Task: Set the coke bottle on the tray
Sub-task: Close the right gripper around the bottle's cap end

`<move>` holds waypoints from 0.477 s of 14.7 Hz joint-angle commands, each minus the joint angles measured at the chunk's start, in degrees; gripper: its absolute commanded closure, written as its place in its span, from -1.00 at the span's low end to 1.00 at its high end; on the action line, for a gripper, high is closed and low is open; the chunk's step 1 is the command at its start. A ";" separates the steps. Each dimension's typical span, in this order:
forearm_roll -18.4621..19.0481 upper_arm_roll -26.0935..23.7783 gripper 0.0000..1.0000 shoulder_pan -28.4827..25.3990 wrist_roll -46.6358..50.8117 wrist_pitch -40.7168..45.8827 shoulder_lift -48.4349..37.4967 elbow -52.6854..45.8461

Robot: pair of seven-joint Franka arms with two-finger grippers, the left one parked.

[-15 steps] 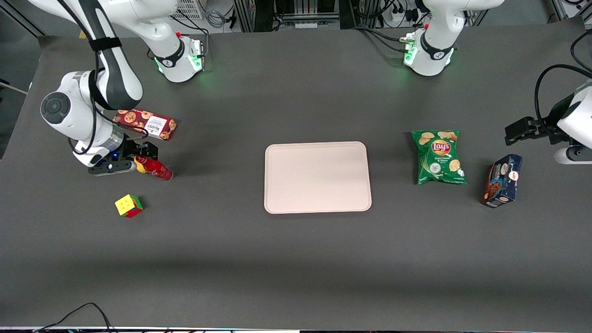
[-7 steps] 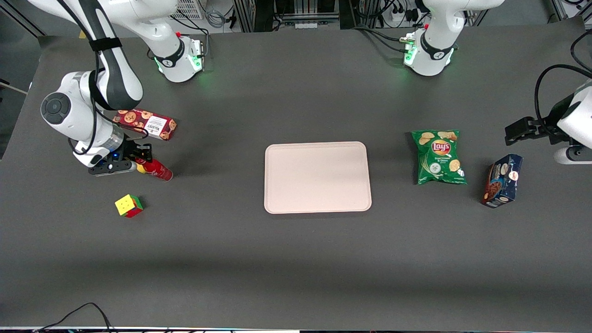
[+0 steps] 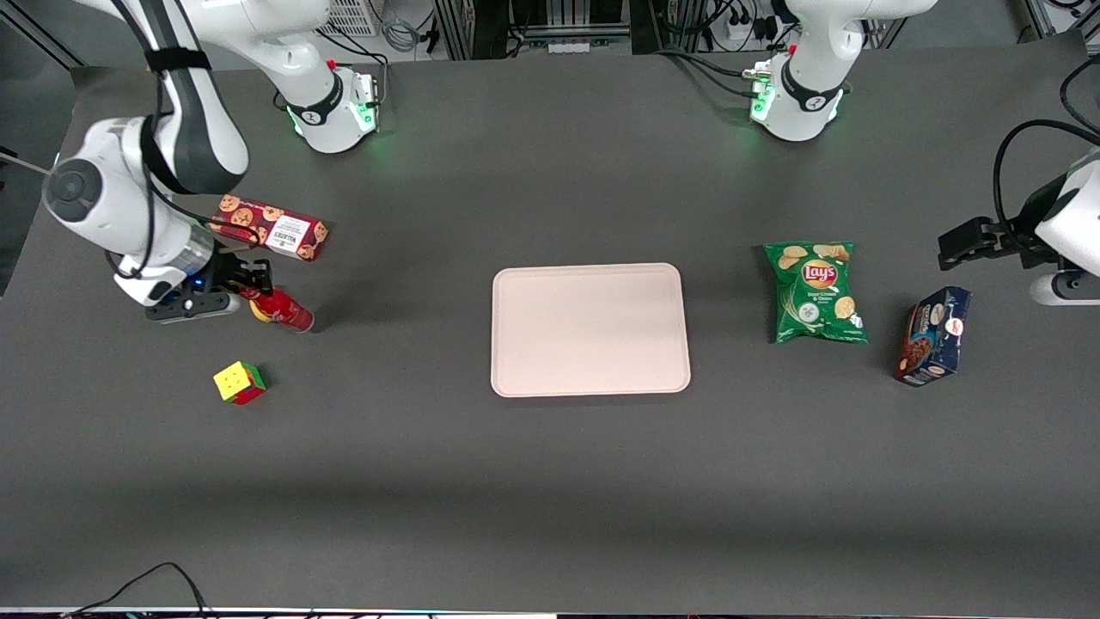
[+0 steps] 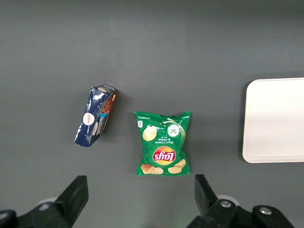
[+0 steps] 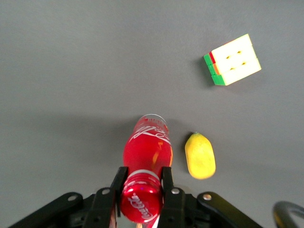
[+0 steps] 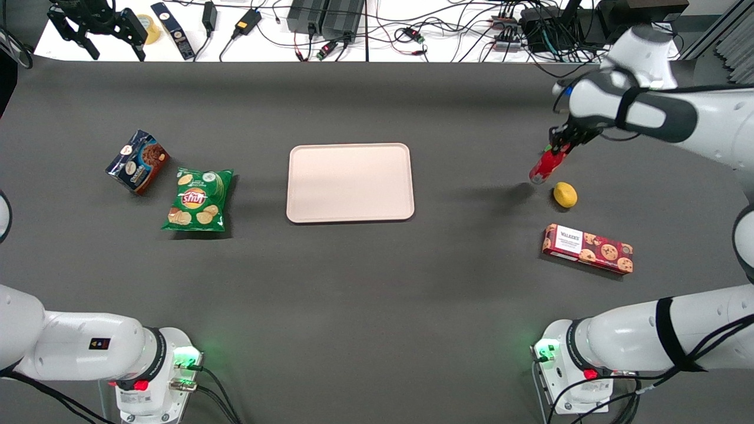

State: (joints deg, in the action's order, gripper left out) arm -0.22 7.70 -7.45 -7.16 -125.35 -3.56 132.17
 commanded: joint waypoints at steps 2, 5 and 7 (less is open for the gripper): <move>0.66 -1.71 1.00 -0.28 -0.23 17.82 -1.71 -15.06; 0.40 -4.78 1.00 -0.37 2.66 27.23 -1.10 -24.91; 0.39 -7.85 1.00 -0.46 5.91 31.11 0.04 -30.97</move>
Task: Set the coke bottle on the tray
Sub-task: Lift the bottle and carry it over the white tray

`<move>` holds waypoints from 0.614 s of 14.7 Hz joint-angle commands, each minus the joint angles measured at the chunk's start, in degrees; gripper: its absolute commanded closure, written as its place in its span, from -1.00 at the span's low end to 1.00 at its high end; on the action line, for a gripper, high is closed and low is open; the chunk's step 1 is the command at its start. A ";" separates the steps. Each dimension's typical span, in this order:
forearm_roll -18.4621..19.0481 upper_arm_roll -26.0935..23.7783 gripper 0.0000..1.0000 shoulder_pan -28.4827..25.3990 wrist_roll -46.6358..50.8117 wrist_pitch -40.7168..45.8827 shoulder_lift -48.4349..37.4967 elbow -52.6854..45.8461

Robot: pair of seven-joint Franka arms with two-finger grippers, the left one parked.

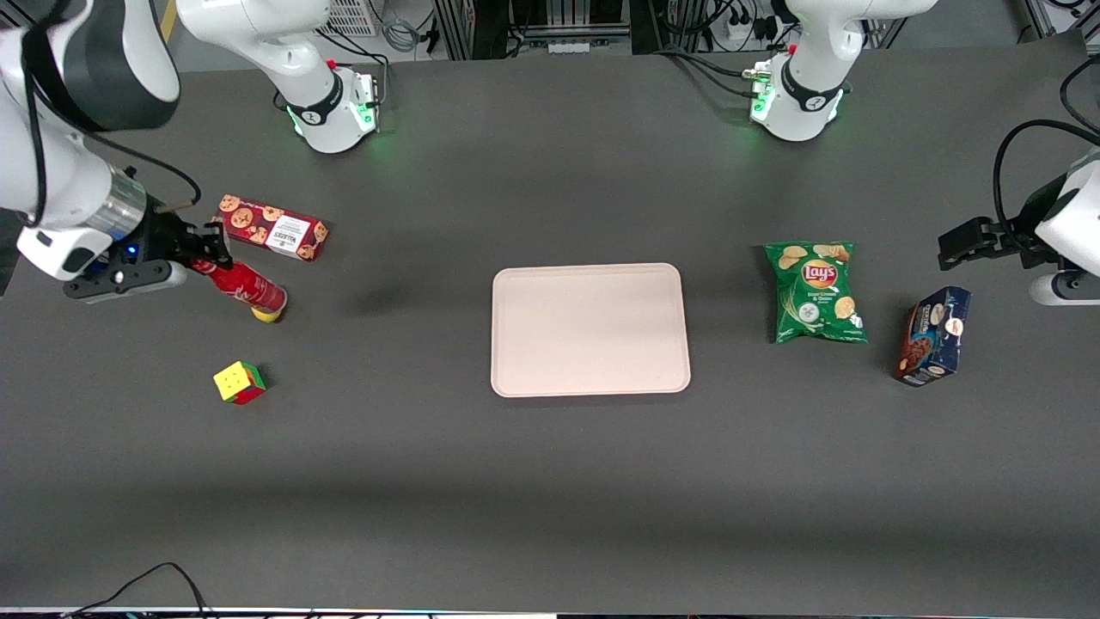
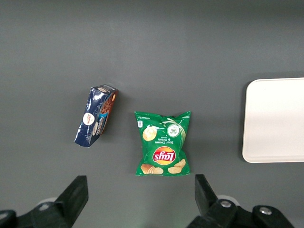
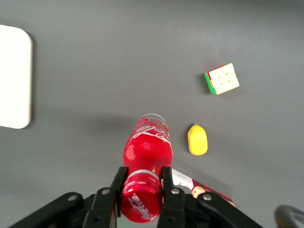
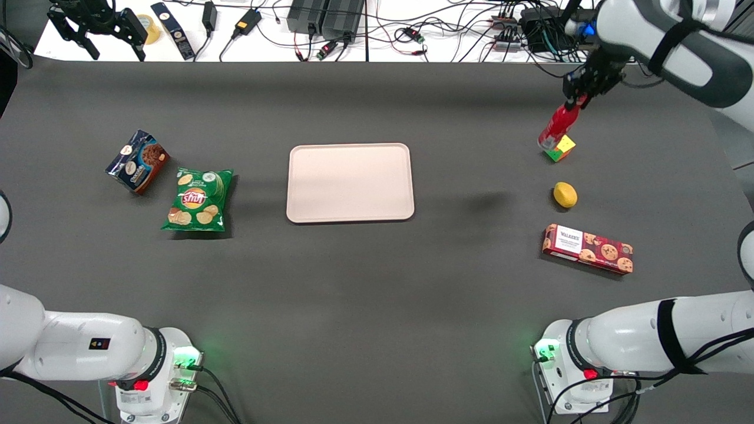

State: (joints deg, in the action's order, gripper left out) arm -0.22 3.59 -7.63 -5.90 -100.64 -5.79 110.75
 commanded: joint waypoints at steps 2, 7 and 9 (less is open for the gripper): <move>0.14 -7.96 1.00 -0.28 10.35 8.87 4.03 -14.49; -0.21 -16.06 1.00 -1.15 24.68 9.67 11.58 -24.69; -0.13 -20.00 1.00 -1.33 30.13 9.67 15.44 -28.29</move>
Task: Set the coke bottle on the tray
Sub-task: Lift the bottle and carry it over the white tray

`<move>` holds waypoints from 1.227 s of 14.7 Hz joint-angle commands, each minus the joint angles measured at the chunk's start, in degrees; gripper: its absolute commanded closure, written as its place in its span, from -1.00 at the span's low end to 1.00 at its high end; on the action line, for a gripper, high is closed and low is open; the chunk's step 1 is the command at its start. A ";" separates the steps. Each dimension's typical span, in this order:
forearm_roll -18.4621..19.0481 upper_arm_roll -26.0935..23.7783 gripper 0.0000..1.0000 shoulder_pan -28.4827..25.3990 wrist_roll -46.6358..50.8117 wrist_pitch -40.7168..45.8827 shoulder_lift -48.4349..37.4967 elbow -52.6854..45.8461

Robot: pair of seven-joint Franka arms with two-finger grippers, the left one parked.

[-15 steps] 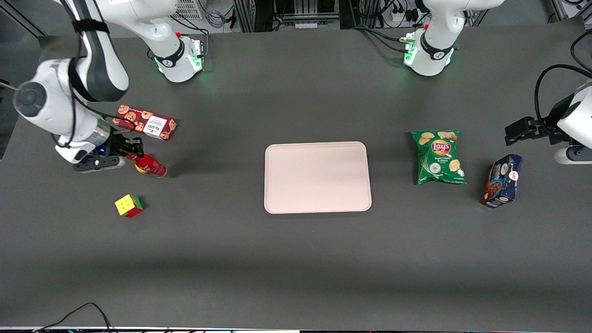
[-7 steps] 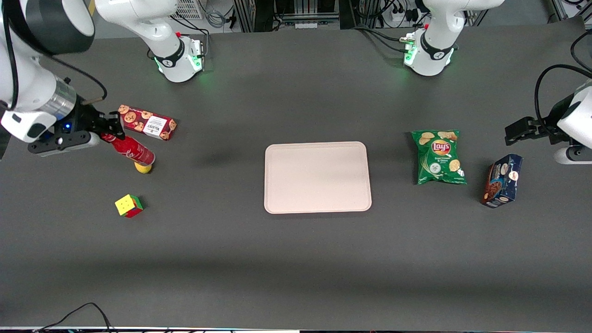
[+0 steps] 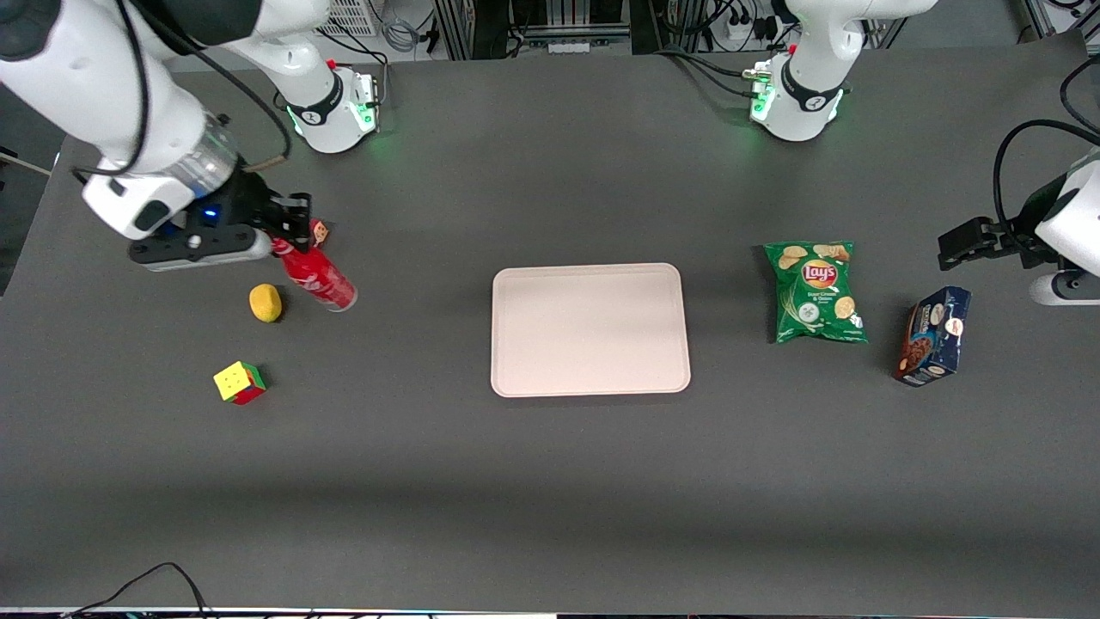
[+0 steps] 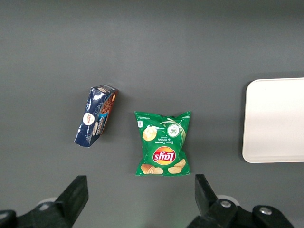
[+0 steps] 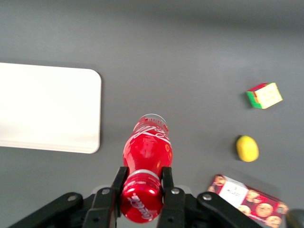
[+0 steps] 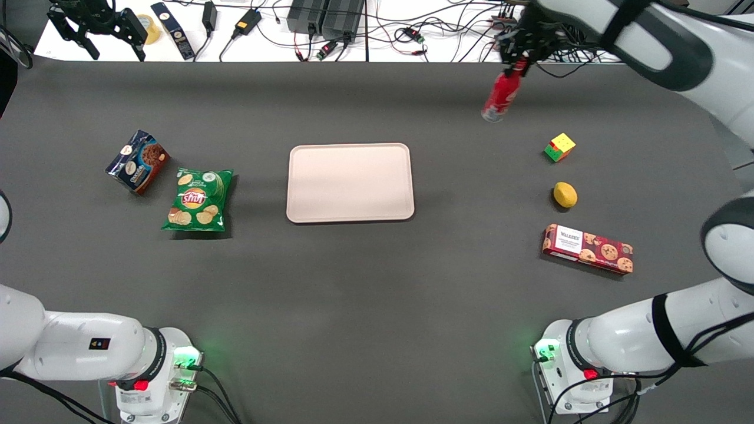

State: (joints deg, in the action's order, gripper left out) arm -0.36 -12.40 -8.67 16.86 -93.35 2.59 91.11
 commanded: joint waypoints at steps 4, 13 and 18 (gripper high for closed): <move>0.53 -6.76 1.00 -5.03 18.01 1.60 14.18 -13.32; 9.66 -13.35 1.00 -10.31 34.27 -9.38 26.75 -13.86; 11.34 -13.44 1.00 -10.85 35.78 -20.71 28.88 -5.96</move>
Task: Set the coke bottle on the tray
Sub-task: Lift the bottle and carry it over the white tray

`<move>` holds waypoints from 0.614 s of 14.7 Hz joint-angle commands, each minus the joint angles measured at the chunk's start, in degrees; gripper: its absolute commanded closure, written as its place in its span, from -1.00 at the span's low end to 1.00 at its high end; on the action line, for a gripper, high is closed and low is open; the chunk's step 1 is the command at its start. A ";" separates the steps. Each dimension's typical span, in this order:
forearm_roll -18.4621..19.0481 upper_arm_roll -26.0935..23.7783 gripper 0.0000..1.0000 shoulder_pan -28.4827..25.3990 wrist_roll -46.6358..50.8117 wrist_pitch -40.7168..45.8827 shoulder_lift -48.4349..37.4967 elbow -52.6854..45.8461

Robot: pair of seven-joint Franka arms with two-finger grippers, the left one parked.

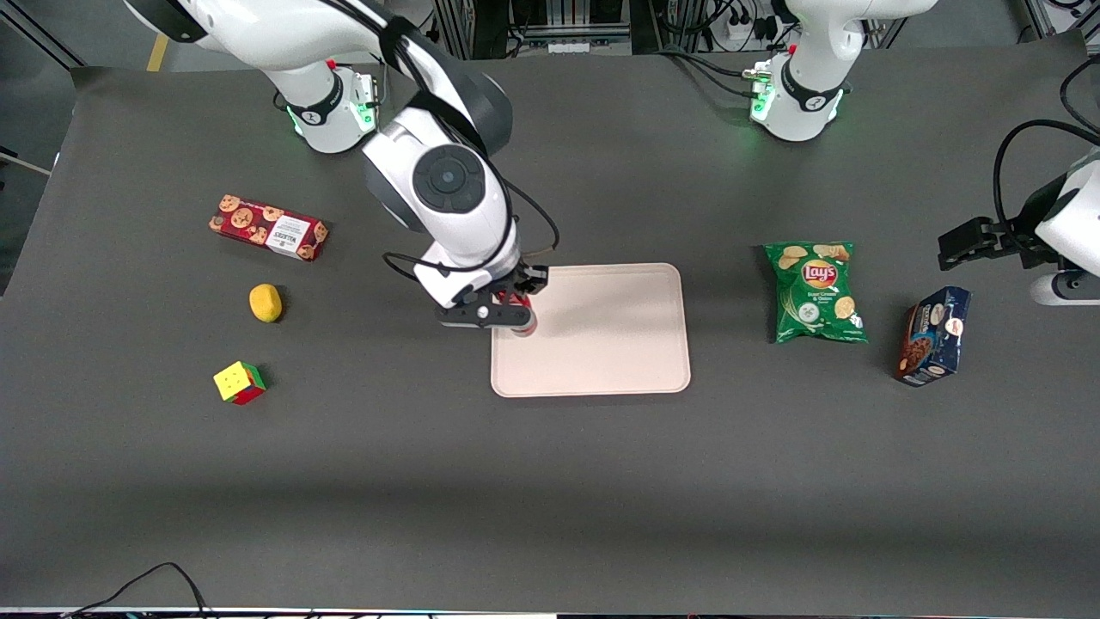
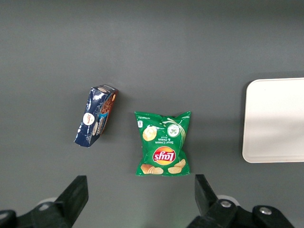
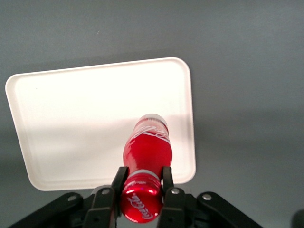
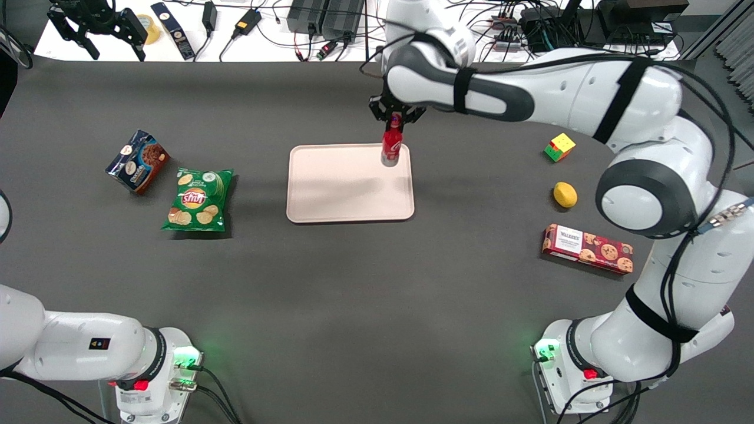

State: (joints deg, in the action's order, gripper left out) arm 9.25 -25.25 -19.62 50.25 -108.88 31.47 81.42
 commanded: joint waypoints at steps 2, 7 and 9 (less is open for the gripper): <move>2.79 -0.59 1.00 0.11 2.48 -6.34 0.61 5.41; 4.73 -0.50 1.00 0.81 2.57 -8.27 1.49 8.22; 4.73 -0.50 1.00 0.99 2.48 -9.33 1.58 9.37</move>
State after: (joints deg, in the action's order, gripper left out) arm 12.37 -25.18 -19.22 51.02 -116.06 33.41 88.93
